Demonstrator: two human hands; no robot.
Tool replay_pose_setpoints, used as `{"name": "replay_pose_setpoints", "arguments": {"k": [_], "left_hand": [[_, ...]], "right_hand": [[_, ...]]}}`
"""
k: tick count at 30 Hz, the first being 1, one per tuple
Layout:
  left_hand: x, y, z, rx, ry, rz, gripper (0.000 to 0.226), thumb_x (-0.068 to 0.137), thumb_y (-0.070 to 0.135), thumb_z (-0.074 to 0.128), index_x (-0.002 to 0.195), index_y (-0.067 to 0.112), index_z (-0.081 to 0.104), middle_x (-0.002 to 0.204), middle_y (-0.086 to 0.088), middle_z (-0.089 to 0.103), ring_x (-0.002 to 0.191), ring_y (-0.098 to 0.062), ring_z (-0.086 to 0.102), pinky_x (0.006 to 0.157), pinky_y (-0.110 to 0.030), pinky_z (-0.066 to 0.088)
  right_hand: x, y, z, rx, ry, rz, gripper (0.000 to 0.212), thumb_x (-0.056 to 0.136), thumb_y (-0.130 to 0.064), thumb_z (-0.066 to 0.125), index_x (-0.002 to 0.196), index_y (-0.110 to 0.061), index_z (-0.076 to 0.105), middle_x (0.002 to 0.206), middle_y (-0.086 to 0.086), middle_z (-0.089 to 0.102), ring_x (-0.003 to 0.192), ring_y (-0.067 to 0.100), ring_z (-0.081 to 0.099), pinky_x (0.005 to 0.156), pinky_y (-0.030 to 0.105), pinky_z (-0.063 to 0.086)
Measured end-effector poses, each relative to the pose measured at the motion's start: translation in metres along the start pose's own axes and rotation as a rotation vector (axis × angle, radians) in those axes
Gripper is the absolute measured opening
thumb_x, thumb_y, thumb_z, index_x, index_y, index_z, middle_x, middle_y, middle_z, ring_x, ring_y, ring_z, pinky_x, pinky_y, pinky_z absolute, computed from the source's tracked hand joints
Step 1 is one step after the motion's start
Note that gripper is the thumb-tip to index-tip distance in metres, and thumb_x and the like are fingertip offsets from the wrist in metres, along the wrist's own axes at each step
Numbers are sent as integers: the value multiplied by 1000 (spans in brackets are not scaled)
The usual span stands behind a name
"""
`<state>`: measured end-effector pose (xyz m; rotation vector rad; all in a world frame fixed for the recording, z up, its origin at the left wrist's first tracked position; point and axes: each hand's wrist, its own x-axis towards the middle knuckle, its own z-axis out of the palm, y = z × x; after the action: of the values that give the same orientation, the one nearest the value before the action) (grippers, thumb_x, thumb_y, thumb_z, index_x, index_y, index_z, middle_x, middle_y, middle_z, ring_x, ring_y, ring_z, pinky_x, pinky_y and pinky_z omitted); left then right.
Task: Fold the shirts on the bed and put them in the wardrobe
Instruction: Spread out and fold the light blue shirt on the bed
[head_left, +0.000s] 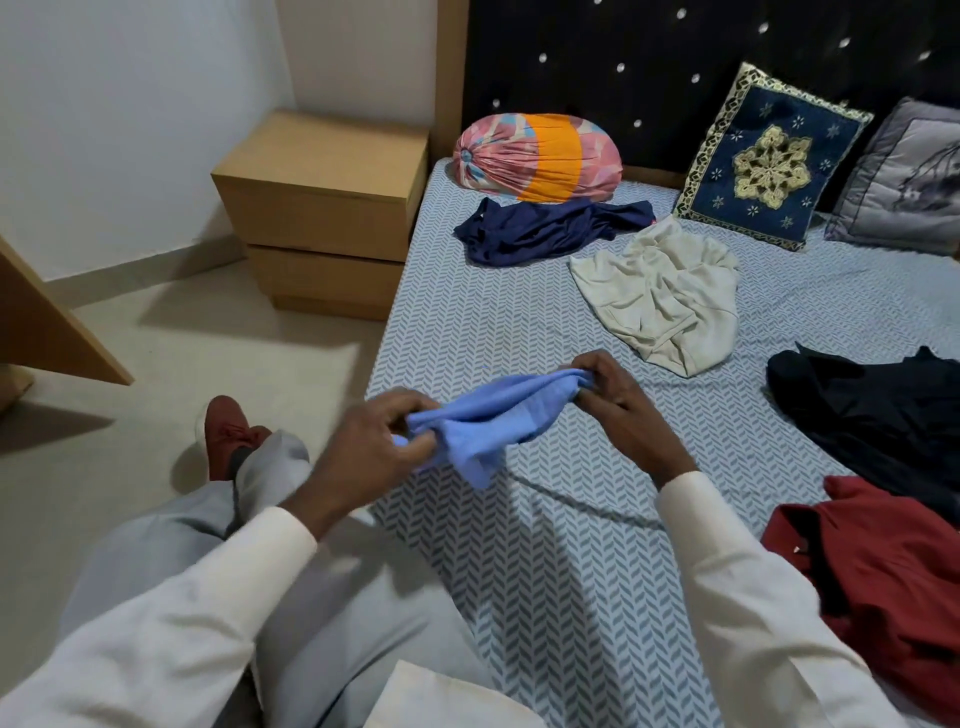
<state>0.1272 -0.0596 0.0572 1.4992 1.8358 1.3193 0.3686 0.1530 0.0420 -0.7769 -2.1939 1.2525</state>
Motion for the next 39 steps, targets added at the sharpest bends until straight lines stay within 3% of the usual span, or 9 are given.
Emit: {"name": "replay_pose_setpoints", "arguments": {"k": [3,8,12,16,22,27,29,33,39], "left_hand": [[7,11,-26,-327,14,-95,22,82,15,66,98,0,71,92,-14,73,81,-14,63,73,-29,52],[32,8,-25,-579,-64,-283,31,88,15,69,111,-5,67,100,-17,70,86,-19,66,74,-28,55],[59,-35,12,-483,-5,-537,38,73,26,79,101,6,65,88,-9,67,81,-22,62,66,-31,51],[65,-95,52,5,35,-669,44,72,24,76,112,13,60,102,-12,69,95,-28,66,79,-36,51],[22,-112,85,301,-282,-512,24,79,4,64,102,8,58,92,-10,63,91,-30,62,68,-31,41],[29,-111,77,567,-238,-589,10,88,22,56,88,13,60,98,-9,67,91,-31,64,67,-32,45],[40,-104,77,505,-136,-597,20,90,27,52,76,13,55,90,-13,69,81,-32,63,60,-33,43],[67,-97,88,200,-140,-560,25,91,33,60,106,14,55,95,-6,64,84,-26,60,66,-34,46],[70,-132,87,283,-160,-670,45,98,49,44,124,14,53,130,-21,44,102,-41,59,92,-49,50]], "right_hand": [[-26,-41,-7,182,-2,-23,7,98,-6,58,104,-6,54,95,11,61,91,15,60,80,30,47],[-34,-61,-9,293,64,43,19,96,-12,58,104,5,57,91,7,63,84,11,60,73,22,49],[-9,-1,1,164,68,361,17,93,-22,69,98,-9,60,80,5,64,67,9,58,60,31,47],[-1,74,33,-125,222,652,42,87,-32,72,119,-15,51,98,13,66,78,23,59,75,42,51],[-40,89,85,-395,103,594,24,86,-24,69,102,-19,52,90,4,60,82,27,60,63,33,38],[-32,88,84,-463,235,582,18,87,-22,65,104,-16,62,102,6,51,94,32,60,71,34,42],[-14,83,80,-405,301,563,24,89,-30,65,107,-14,61,102,9,61,93,31,63,69,32,40],[25,79,84,-357,187,601,47,89,-43,67,118,-8,53,107,12,62,94,30,62,69,32,40],[34,101,73,-264,281,755,25,100,-27,45,95,-5,57,106,25,65,103,40,62,80,40,46]]}}
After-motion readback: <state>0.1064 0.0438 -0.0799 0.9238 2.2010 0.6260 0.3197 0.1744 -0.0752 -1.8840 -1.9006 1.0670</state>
